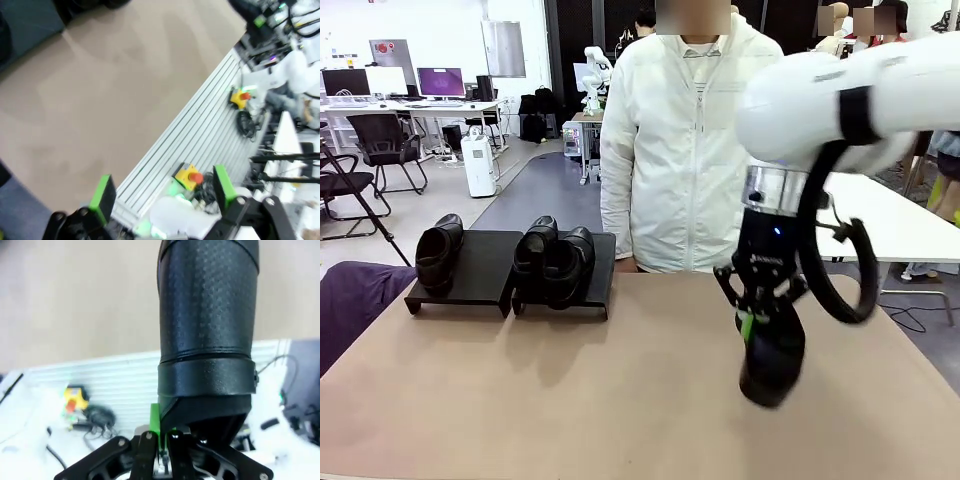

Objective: Organize the shoes by placing them on the stand.
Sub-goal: Pick up one Shoe and place it in the middle of the table.

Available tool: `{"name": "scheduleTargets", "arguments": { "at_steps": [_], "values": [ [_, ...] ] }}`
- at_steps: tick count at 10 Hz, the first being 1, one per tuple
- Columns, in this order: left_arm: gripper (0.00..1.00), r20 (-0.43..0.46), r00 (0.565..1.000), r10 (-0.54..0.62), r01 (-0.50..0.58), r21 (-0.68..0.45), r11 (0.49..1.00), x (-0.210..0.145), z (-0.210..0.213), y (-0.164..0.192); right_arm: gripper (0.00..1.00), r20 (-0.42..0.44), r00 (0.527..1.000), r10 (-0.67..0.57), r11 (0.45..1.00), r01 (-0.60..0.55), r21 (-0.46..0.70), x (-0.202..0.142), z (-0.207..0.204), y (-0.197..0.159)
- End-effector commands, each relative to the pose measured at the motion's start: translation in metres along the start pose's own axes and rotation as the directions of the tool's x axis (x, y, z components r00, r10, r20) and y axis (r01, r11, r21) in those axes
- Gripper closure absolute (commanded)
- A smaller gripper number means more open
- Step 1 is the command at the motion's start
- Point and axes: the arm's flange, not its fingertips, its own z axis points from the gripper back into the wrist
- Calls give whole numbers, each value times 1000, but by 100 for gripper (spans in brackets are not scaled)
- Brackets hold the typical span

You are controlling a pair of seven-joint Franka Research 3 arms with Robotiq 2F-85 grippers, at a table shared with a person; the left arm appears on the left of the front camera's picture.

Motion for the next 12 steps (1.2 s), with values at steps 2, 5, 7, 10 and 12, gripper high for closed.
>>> {"name": "scheduleTargets", "arguments": {
  "at_steps": [2, 5, 7, 10, 12],
  "values": [
    [0, 16, 1000, -17, 17, -10, 1000, -1, -1, -1, 100, 0, 1000, 0, 1000, 0, 0, 0, 0, 0],
    [0, 16, 1000, -17, 17, -10, 1000, -1, -1, -1, 100, 4, 1000, -11, 1000, 11, 9, -21, -11, -9],
    [0, 16, 1000, -17, 17, -10, 1000, -1, -1, -1, 100, -26, 979, 202, 960, -203, -192, 14, -56, 60],
    [0, 16, 1000, -17, 17, -10, 1000, -1, -1, -1, 100, 62, 933, 354, 924, -339, -177, 50, -108, 122],
    [0, 16, 1000, -17, 17, -10, 1000, -1, -1, -1, 100, 77, 920, 383, 915, -367, -166, 67, -134, 142]
  ]
}}
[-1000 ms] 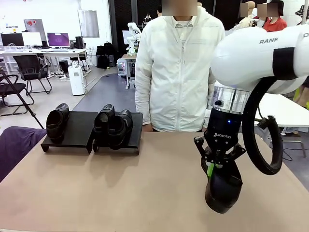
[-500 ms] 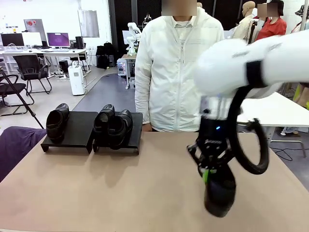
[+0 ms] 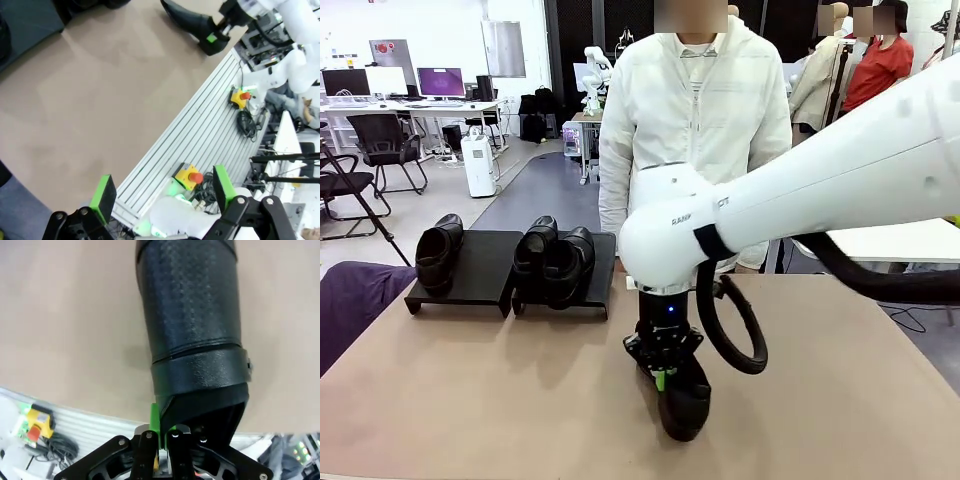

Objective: Organize the shoes by placing them on the stand.
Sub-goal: Pick up one Shoe and place it in the middle of the table.

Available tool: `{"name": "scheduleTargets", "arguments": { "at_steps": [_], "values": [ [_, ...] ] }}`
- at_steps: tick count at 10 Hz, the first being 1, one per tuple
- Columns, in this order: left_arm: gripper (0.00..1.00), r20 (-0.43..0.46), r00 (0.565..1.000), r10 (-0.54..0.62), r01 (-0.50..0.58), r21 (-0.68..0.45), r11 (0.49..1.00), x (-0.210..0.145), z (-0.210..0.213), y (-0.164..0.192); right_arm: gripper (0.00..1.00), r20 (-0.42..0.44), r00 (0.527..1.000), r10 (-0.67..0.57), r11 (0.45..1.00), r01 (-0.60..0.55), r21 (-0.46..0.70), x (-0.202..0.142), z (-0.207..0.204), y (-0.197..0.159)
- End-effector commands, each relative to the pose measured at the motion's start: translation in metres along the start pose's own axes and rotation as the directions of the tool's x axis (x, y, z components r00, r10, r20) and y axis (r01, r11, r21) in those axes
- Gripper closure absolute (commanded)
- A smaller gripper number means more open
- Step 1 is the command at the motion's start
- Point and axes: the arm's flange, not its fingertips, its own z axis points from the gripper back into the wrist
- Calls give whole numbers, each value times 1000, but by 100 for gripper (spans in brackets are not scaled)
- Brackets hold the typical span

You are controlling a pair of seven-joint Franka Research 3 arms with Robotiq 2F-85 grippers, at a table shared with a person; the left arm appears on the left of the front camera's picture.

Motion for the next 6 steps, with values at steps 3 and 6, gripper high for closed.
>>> {"name": "scheduleTargets", "arguments": {
  "at_steps": [3, 6],
  "values": [
    [0, 17, 1000, -15, 16, -11, 1000, -1, -1, -1, 100, -20, 1000, 6, 988, -3, 155, 17, -1, 21],
    [0, 17, 1000, -15, 16, -11, 1000, -1, -1, -1, 23, -101, 995, 10, 972, 14, 233, 23, -4, 18]
  ]
}}
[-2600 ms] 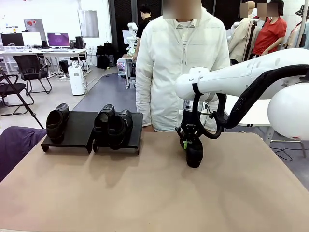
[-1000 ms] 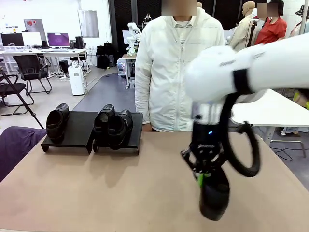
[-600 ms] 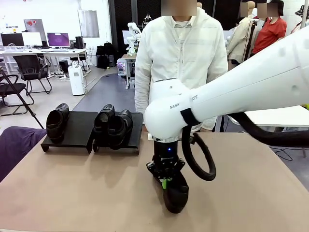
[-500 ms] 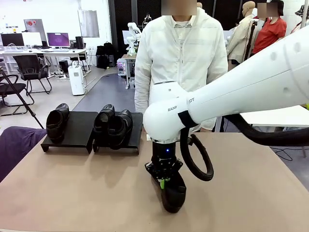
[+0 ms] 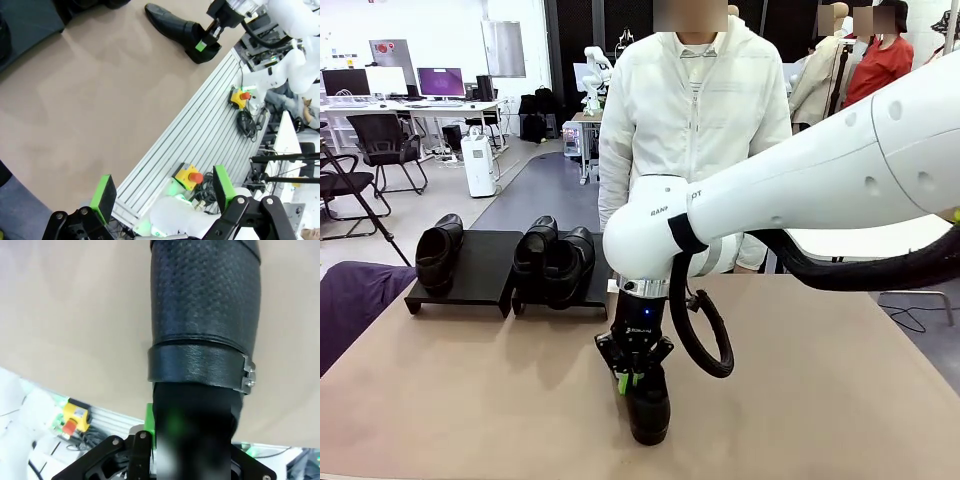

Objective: Organize the shoes by placing them on the stand.
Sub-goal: Pick up one Shoe and place it in the middle of the table.

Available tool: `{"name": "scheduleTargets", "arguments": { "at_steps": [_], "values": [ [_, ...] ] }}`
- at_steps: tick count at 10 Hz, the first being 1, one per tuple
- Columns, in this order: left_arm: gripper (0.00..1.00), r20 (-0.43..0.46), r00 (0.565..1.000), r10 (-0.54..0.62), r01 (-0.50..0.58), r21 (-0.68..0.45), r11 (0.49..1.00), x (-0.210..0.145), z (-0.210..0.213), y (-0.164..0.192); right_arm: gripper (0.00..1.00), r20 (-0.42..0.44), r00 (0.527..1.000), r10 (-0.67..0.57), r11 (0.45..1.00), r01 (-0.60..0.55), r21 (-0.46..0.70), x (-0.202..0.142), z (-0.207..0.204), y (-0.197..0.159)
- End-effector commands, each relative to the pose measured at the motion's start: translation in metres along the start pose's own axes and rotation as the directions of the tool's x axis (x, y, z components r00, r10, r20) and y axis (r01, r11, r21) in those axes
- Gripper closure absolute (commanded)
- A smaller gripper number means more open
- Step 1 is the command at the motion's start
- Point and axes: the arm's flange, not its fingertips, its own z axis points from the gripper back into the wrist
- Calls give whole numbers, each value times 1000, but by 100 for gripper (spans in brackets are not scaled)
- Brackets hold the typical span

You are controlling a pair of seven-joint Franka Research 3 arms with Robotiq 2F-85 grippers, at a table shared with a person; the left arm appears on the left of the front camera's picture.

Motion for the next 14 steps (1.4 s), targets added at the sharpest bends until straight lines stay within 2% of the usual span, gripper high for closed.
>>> {"name": "scheduleTargets", "arguments": {
  "at_steps": [1, 3, 4, 7, 9, 10, 11, 12, 13, 14],
  "values": [
    [0, 17, 1000, -16, 16, -11, 1000, -1, -1, -1, 0, -29, 1000, 4, 999, -3, 45, 3, 7, -4],
    [0, 17, 1000, -16, 16, -11, 1000, -1, -1, -1, 0, -26, 1000, 7, 996, -4, 90, -2, 15, -6],
    [0, 17, 1000, -16, 16, -11, 1000, -1, -1, -1, 0, 15, 1000, 26, 994, -27, 103, -16, 32, -11],
    [0, 17, 1000, -16, 16, -11, 1000, -1, -1, -1, 0, 101, 989, 107, 976, -124, 180, -91, 111, -50],
    [0, 17, 1000, -16, 16, -11, 1000, -1, -1, -1, 0, 156, 985, 75, 966, -111, 233, -147, 160, -99],
    [0, 17, 1000, -16, 16, -11, 1000, -1, -1, -1, 0, 143, 982, 126, 946, -162, 281, -177, 178, -130],
    [0, 17, 1000, -16, 16, -11, 1000, -1, -1, -1, 0, 146, 984, 101, 939, -143, 312, -196, 186, -155],
    [0, 17, 1000, -16, 16, -11, 1000, -1, -1, -1, 0, 176, 975, 138, 902, -197, 384, -221, 190, -193],
    [0, 17, 1000, -16, 16, -11, 1000, -1, -1, -1, 0, 259, 957, 128, 872, -233, 431, -236, 188, -234],
    [0, 17, 1000, -16, 16, -11, 1000, -1, -1, -1, 0, 371, 905, 206, 792, -377, 481, -245, 180, -275]
  ]
}}
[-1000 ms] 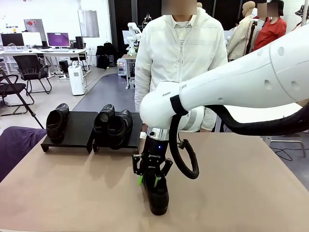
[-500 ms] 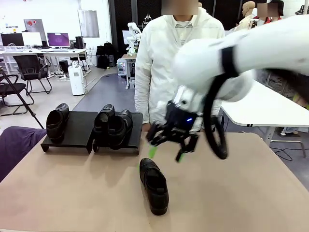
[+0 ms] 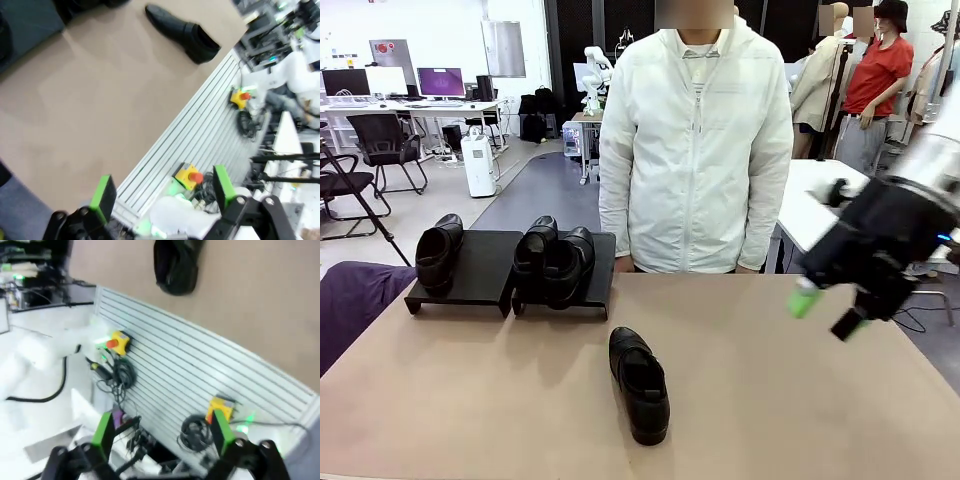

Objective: Organize the shoes by placing them on the stand.
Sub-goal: Pick up one Shoe and place it in the middle of the table, then place the Shoe from the middle of the table onto the Shoes Stand.

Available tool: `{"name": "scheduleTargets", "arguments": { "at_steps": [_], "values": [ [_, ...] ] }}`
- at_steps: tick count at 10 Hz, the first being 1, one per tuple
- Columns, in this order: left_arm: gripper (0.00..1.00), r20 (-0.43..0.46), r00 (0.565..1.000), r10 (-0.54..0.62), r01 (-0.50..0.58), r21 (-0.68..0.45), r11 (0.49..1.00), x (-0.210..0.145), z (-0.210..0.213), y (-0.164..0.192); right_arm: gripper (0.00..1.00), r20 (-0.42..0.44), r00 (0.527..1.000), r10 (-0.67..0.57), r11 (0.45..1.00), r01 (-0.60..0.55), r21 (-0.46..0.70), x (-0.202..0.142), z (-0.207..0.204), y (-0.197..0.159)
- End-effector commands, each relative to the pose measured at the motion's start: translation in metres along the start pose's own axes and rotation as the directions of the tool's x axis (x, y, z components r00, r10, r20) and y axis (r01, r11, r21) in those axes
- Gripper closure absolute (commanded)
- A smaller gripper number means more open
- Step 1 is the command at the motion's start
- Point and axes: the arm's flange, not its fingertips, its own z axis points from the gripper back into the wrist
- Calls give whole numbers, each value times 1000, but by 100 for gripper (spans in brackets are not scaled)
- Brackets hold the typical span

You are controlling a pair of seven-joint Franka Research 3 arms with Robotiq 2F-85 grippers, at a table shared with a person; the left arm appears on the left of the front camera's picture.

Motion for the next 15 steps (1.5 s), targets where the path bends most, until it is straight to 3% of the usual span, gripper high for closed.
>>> {"name": "scheduleTargets", "arguments": {
  "at_steps": [1, 2, 3, 15],
  "values": [
    [0, 17, 1000, -17, 17, -12, 1000, -1, -1, -1, 0, 162, 980, 114, 971, -145, 192, -14, 3, -70],
    [0, 17, 1000, -17, 17, -12, 1000, -1, -1, -1, 0, 291, 955, 64, 975, -121, 184, -10, -1, -86],
    [0, 17, 1000, -17, 17, -12, 1000, -1, -1, -1, 0, 85, 995, 50, 995, -57, 79, -16, 10, -37],
    [0, -1, 1000, -1, 1, 0, 1000, 0, 0, 0, 0, 85, 995, 50, 995, -57, 79, -16, 10, -37]
  ]
}}
